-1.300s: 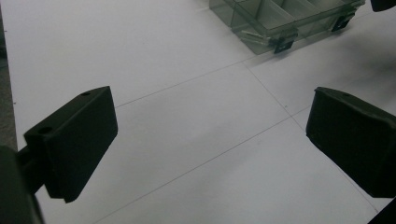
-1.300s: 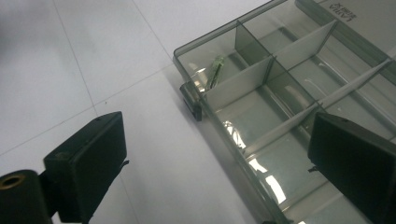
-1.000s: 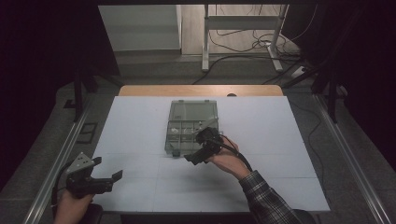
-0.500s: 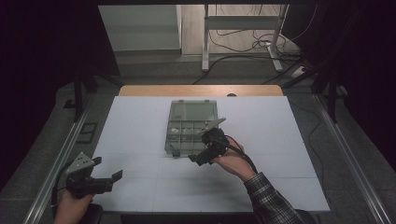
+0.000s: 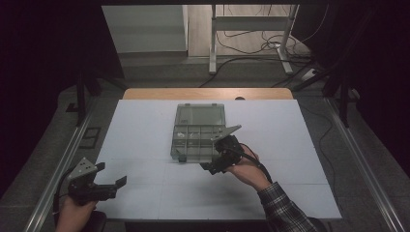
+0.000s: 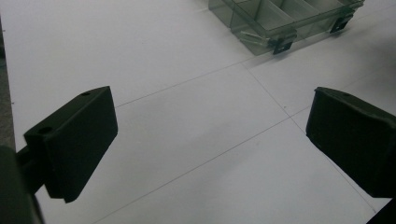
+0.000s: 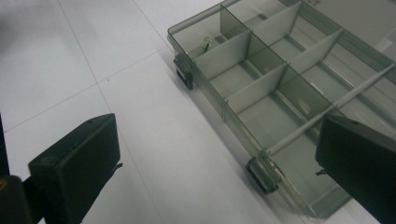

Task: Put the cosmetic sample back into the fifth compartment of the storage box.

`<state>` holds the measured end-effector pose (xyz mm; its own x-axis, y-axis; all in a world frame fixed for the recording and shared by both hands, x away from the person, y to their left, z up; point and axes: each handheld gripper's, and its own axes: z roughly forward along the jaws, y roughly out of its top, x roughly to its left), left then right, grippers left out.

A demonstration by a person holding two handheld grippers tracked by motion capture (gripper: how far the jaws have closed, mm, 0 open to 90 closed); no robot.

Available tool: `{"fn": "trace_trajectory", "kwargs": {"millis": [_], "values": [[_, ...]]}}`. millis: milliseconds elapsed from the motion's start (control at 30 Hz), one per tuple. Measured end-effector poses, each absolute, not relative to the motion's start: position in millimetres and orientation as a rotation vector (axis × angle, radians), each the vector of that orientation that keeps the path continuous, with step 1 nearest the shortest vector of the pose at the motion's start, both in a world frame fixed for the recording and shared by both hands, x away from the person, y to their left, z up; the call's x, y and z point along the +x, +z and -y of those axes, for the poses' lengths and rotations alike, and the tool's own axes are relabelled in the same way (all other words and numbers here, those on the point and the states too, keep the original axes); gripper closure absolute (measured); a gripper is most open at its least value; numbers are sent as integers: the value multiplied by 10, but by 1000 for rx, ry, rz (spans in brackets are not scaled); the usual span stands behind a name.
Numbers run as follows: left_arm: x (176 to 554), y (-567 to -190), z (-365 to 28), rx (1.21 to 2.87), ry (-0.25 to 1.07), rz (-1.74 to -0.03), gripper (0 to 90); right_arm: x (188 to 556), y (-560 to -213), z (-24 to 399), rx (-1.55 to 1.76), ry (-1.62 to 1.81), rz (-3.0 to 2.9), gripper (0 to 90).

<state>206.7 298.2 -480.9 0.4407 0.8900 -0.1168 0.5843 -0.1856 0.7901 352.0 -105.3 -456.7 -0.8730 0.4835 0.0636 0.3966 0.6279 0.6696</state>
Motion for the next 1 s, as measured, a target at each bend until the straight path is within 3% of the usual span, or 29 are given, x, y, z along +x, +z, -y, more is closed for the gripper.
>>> {"fn": "trace_trajectory", "kwargs": {"millis": [1000], "values": [[2074, -4808, -2975, 1890, 476, -1241, 28, 3350, -4562, 1313, 750, 1066, -2666, 6]]}}
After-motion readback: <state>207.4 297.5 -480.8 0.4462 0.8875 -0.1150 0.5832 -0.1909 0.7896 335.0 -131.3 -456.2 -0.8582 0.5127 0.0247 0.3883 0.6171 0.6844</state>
